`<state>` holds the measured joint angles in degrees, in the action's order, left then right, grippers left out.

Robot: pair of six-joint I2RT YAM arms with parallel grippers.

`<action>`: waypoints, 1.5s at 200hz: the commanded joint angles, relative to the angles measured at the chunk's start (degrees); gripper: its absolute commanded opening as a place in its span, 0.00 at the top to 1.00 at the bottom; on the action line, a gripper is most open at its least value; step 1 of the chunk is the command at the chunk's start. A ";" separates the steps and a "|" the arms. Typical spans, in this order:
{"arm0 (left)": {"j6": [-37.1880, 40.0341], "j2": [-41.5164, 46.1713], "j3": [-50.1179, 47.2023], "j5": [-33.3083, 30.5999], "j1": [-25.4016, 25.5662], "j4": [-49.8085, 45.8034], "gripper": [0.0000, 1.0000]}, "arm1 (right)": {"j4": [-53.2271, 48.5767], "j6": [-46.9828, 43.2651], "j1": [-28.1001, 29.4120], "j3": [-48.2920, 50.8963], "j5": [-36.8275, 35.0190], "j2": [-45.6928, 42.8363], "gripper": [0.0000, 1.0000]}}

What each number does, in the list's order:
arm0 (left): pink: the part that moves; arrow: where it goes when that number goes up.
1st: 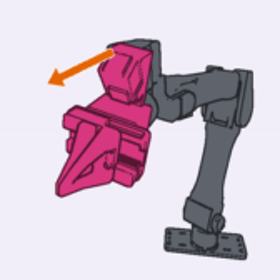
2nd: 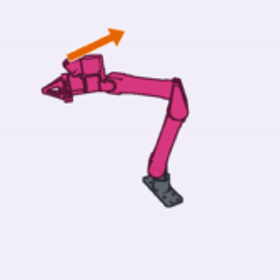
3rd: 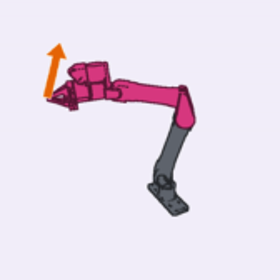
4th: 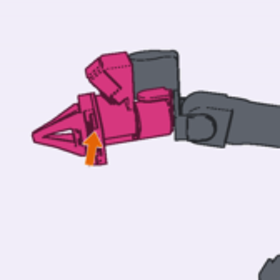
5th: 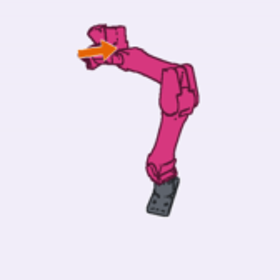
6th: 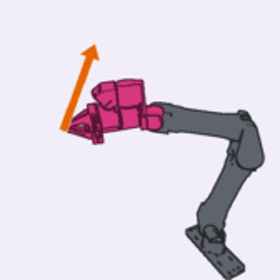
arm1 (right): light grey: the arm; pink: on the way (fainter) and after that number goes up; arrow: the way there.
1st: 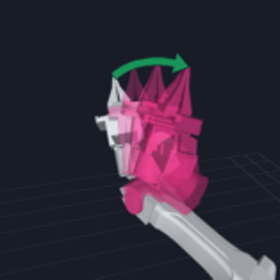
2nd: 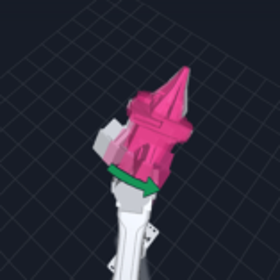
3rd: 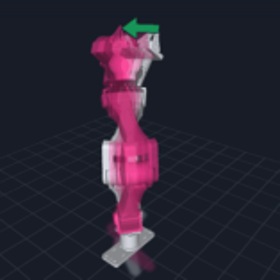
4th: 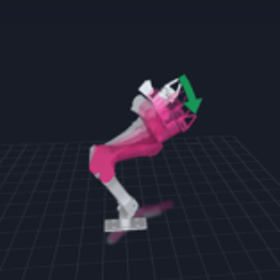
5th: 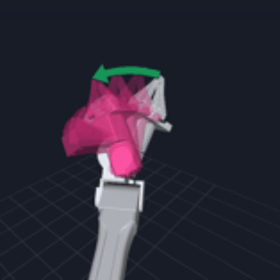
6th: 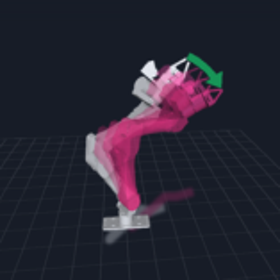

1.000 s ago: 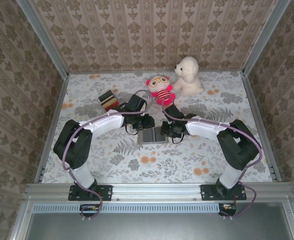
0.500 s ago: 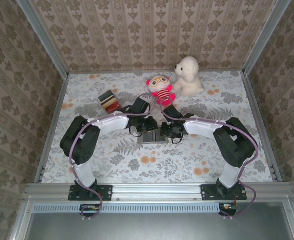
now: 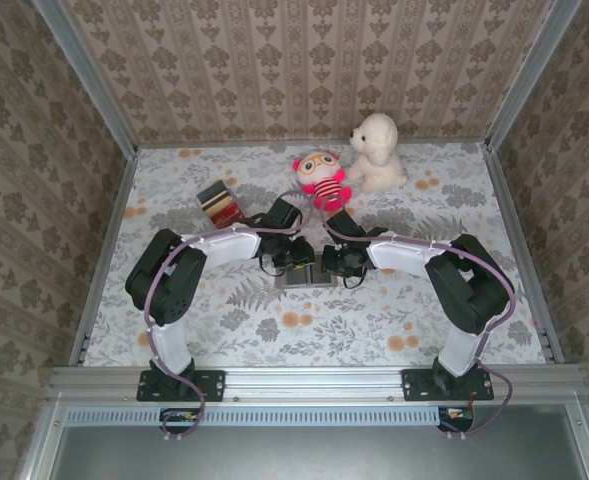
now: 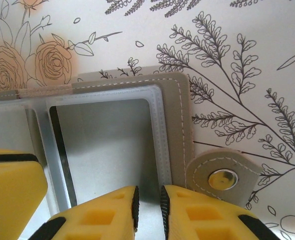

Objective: Take the credit cards out of the card holder

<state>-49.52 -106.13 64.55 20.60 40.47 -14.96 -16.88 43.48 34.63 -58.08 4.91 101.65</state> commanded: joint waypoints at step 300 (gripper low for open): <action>-3.27 3.17 -13.19 15.87 -3.64 26.35 0.82 | -3.73 -0.20 -1.59 0.64 1.36 6.26 0.82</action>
<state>-53.36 -105.75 52.21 32.84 36.64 7.68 -15.73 43.68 32.82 -58.54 9.65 103.26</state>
